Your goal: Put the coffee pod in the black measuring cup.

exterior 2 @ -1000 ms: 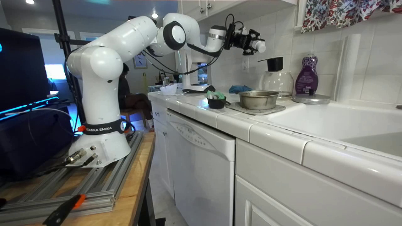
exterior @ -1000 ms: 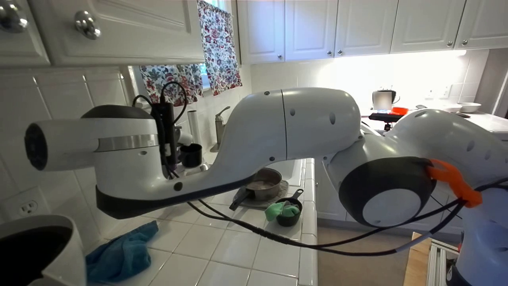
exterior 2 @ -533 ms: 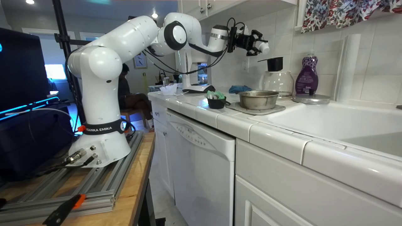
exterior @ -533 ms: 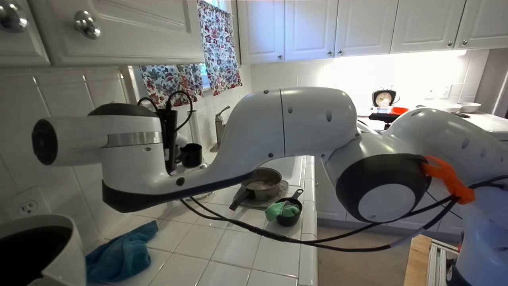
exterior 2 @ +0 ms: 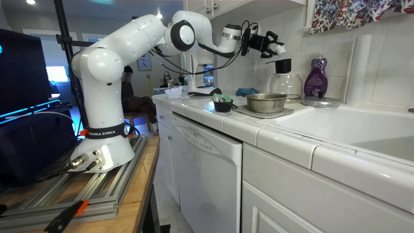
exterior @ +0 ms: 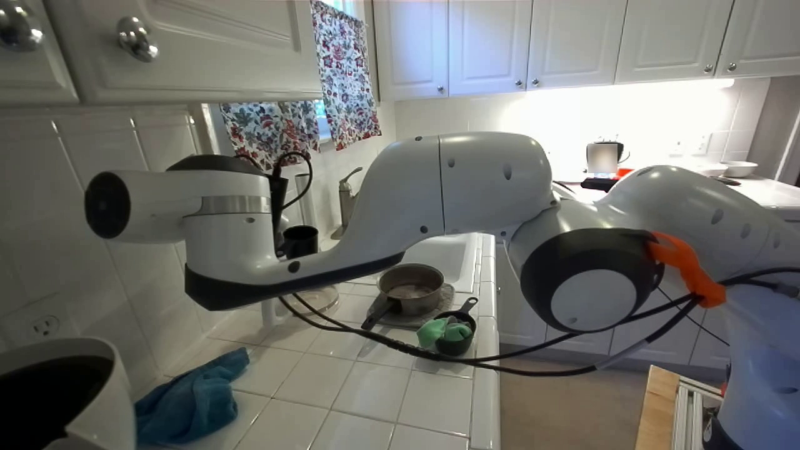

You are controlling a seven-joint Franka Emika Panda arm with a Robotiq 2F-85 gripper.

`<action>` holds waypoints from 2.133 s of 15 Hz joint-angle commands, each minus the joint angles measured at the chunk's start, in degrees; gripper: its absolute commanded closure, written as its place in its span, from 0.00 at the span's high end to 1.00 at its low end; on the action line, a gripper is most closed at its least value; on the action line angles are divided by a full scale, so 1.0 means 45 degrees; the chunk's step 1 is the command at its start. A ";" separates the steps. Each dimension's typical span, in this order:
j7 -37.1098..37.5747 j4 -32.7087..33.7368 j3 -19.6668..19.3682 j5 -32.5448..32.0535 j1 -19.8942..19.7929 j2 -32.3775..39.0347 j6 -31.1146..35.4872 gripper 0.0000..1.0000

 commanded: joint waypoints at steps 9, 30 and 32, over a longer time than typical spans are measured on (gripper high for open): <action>0.2913 -0.2855 0.0394 0.0202 0.0308 -0.1929 -0.0436 0.26; 0.5435 -0.7874 0.0298 -0.0001 0.0060 -0.5005 -0.0199 0.26; 0.5495 -0.7870 0.0281 -0.0081 0.0032 -0.5001 -0.0026 0.26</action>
